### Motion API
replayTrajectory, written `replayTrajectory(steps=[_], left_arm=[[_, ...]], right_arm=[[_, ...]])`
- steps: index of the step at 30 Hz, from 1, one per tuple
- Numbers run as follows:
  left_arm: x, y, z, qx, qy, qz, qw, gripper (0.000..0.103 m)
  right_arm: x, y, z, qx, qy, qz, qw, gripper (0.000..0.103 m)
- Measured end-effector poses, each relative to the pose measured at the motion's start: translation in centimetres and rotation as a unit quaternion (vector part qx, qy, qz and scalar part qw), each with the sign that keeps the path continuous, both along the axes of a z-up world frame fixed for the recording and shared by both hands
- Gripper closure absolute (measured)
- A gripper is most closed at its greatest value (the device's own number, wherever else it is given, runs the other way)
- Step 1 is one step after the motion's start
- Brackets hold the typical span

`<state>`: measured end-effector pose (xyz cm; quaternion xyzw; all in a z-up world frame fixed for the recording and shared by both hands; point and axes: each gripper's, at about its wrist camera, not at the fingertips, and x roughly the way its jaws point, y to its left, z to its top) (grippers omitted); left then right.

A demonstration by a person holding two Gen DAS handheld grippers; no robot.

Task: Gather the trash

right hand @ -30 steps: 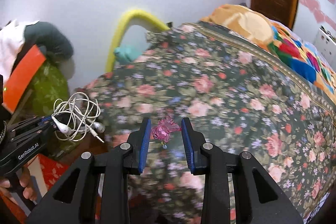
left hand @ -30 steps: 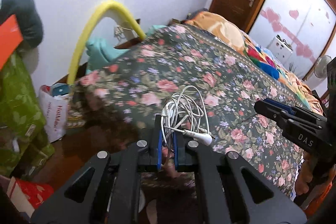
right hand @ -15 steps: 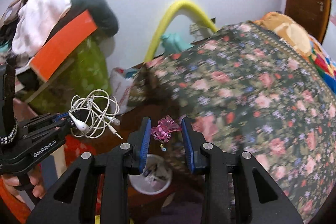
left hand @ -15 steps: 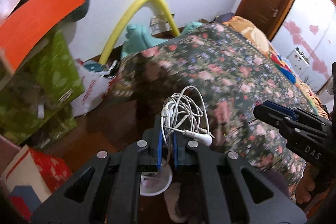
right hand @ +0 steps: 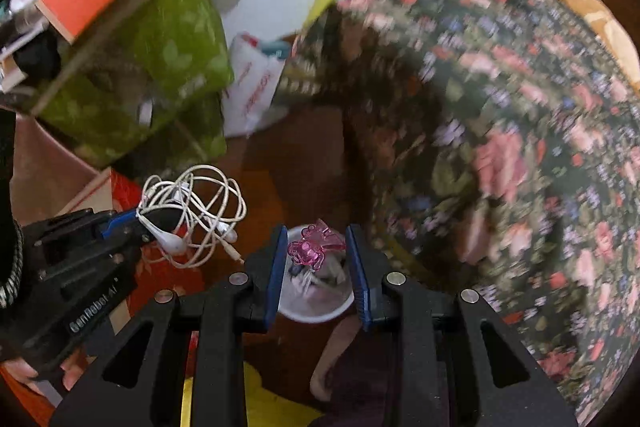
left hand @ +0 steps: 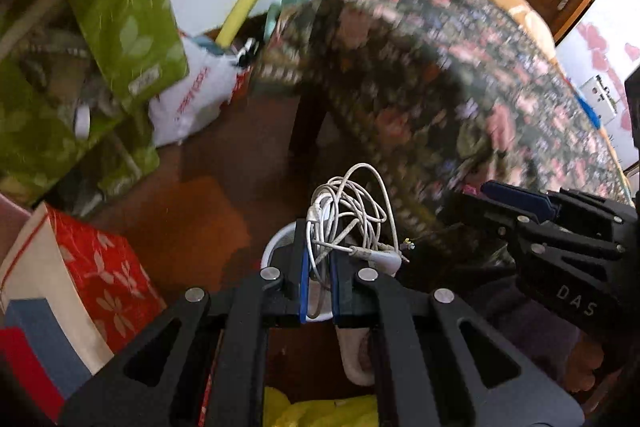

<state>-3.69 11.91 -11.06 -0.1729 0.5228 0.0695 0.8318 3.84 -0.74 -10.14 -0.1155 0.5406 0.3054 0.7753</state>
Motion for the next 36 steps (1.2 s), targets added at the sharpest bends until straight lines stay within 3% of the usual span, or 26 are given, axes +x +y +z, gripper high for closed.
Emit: replayTrajectory(steps=[12,16,23,27,30,36], left_arm=[[0.1,0.1,-5.4,-0.023,0.066,-0.002,0.9975,0.096],[0.4,0.1,-6.3,-0.022,0.078,-0.005,0.9967,0.096],[1.6,-0.5,-7.7,-0.042,0.101,-0.013,0.9939,0.096],[2.6,-0.9,-8.4,-0.045,0.121,-0.011,0.9915,0.079],[3.0,-1.1,-8.5,-0.048,0.131,-0.009,0.9902,0.077],[2.6,-1.6,-5.4,-0.023,0.095,-0.022,0.9949,0.077]], right_arm=[[1.0,1.4,-5.8,-0.036,0.117,0.001,0.993,0.074],[1.4,1.4,-6.2,-0.040,0.126,-0.001,0.991,0.060],[1.8,0.4,-4.8,-0.025,0.117,-0.018,0.993,0.060],[1.7,-0.3,-3.5,-0.029,0.089,-0.019,0.995,0.060],[1.3,-0.7,-2.8,-0.036,0.068,-0.011,0.997,0.060],[-0.2,-1.7,-1.0,-0.036,0.018,-0.010,0.999,0.060]])
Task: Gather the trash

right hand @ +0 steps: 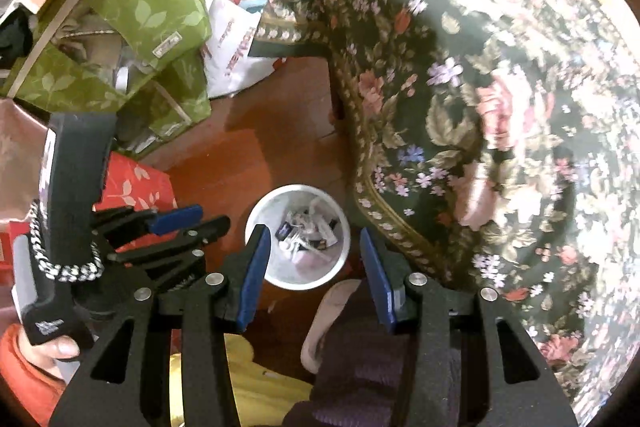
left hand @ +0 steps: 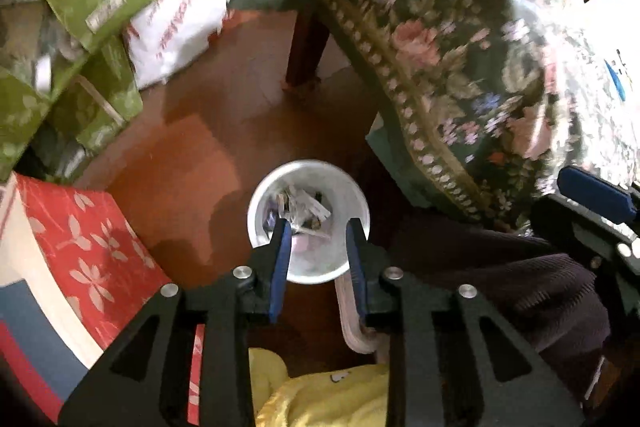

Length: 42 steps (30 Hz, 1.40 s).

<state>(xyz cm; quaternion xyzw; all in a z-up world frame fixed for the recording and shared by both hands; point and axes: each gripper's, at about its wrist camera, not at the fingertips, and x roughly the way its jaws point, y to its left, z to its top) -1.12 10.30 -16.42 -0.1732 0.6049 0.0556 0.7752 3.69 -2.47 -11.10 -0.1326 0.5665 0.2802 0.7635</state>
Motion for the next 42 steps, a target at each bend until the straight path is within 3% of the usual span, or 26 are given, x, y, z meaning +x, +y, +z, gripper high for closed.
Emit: replayTrajectory(steps=[6,10,15,18,20,22,23,24,27,30,42], left_arm=[[-1.8,-1.0,6.3,0.017,-0.109,-0.017,0.9938,0.077],[-3.5,-2.2,11.3,0.035,-0.193,-0.030,0.9801,0.077],[-5.7,-3.3,16.5,0.037,-0.288,-0.038,0.9562,0.077],[-7.4,-4.6,19.1,0.065,-0.345,-0.050,0.9349,0.077],[-8.2,-5.0,20.0,0.072,-0.368,-0.054,0.9256,0.077],[-8.7,-5.1,20.6,0.065,-0.382,-0.052,0.9202,0.068],[-8.9,-5.1,20.8,0.068,-0.387,-0.051,0.9183,0.057],[-9.0,-5.2,21.0,0.076,-0.391,-0.048,0.9160,0.045],[-9.6,-5.3,21.3,0.090,-0.401,-0.040,0.9108,0.021],[-10.3,-5.4,21.4,0.089,-0.401,-0.039,0.9108,0.018],[-10.8,-5.3,21.2,0.093,-0.396,-0.044,0.9127,0.018]], right_arm=[[-2.1,-2.5,3.9,0.053,-0.058,-0.038,0.996,0.060],[-3.5,-4.0,7.0,0.084,-0.108,-0.068,0.988,0.060],[-5.2,-6.9,11.5,0.132,-0.187,-0.115,0.967,0.060],[-6.6,-8.0,13.9,0.149,-0.238,-0.136,0.950,0.060],[-7.3,-8.4,14.9,0.156,-0.263,-0.143,0.941,0.060],[-8.1,-8.7,15.7,0.159,-0.285,-0.147,0.934,0.058],[-8.4,-8.8,15.9,0.159,-0.293,-0.148,0.931,0.049],[-8.7,-8.9,16.2,0.157,-0.302,-0.151,0.928,0.032],[-9.5,-9.4,16.5,0.158,-0.325,-0.165,0.918,0.006],[-9.9,-9.4,16.7,0.148,-0.342,-0.173,0.912,0.001],[-10.6,-9.4,16.3,0.132,-0.343,-0.168,0.915,0.001]])
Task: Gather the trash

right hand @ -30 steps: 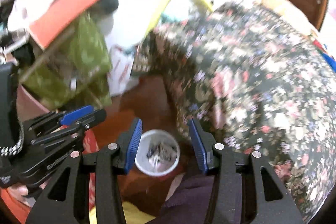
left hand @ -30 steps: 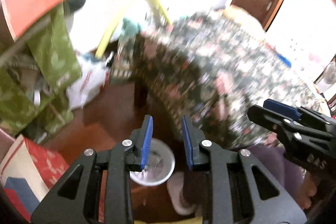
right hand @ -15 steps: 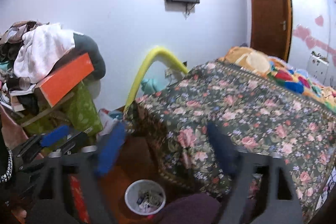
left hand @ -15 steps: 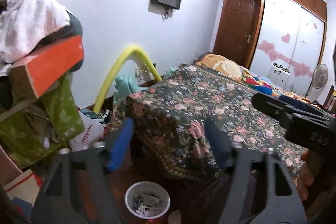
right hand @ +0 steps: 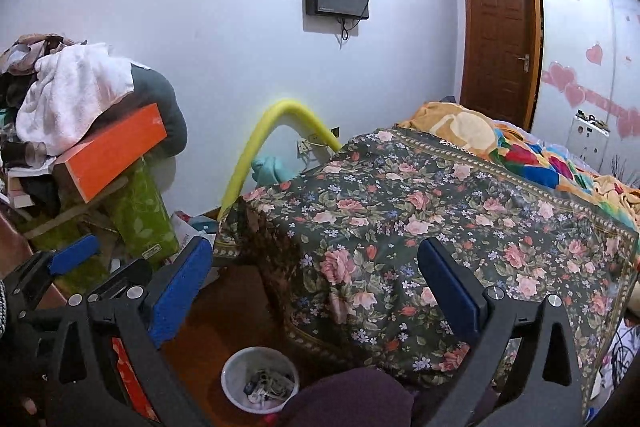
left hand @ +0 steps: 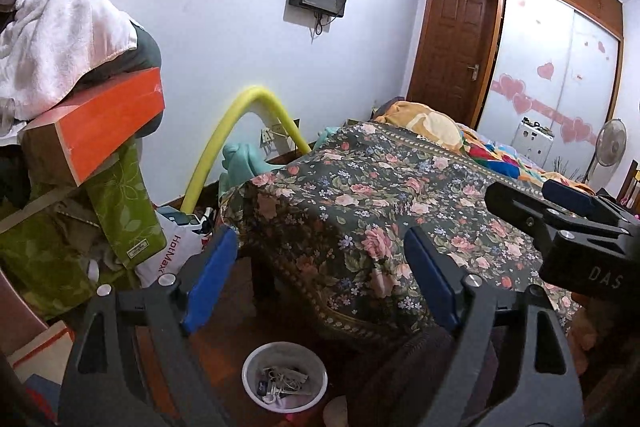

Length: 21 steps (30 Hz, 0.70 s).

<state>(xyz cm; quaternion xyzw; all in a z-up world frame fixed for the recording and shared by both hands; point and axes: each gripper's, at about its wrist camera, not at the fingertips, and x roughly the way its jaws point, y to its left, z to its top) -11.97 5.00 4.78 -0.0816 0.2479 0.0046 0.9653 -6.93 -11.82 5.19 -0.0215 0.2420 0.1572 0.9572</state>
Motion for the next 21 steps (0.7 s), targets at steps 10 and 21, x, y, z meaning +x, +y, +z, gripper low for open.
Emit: replayTrajectory(steps=[10,21], left_arm=[[-0.04,-0.03,0.00,0.000,0.001,0.000,1.0000,0.018],[0.10,-0.02,-0.11,0.000,0.004,-0.005,1.0000,0.018]], right_arm=[[0.05,-0.01,0.04,0.002,0.006,0.002,1.000,0.001],[0.25,-0.06,0.00,0.007,0.014,0.001,1.000,0.001]])
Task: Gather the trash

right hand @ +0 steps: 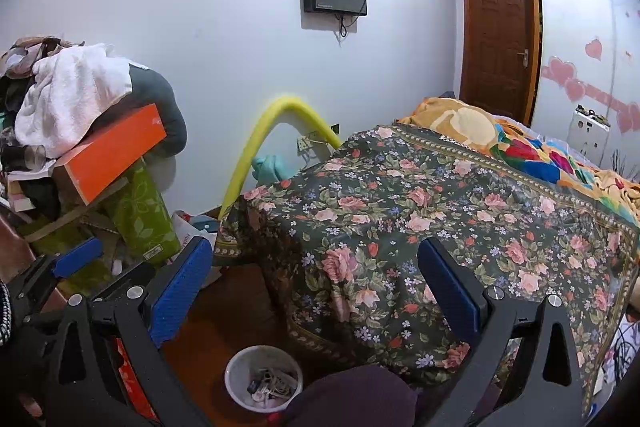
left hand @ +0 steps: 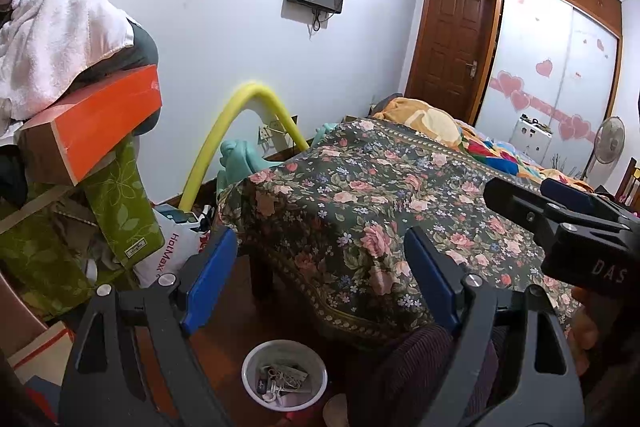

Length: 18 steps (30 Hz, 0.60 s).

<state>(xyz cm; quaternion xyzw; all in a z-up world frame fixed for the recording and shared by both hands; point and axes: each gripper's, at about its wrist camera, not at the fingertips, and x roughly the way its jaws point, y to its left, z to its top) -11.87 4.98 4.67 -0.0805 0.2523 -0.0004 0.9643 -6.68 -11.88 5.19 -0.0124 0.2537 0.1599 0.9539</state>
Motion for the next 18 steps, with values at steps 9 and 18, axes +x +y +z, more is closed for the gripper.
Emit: replayTrajectory(steps=[9,18], left_arm=[[0.11,-0.25,-0.05,0.009,-0.001,-0.004,1.0000,0.018],[0.18,-0.23,-0.07,0.007,0.001,-0.006,1.0000,0.018]], right_arm=[[0.10,-0.16,-0.03,0.002,0.000,-0.002,1.000,0.001],[0.09,-0.11,0.06,0.001,0.001,-0.005,1.000,0.001]])
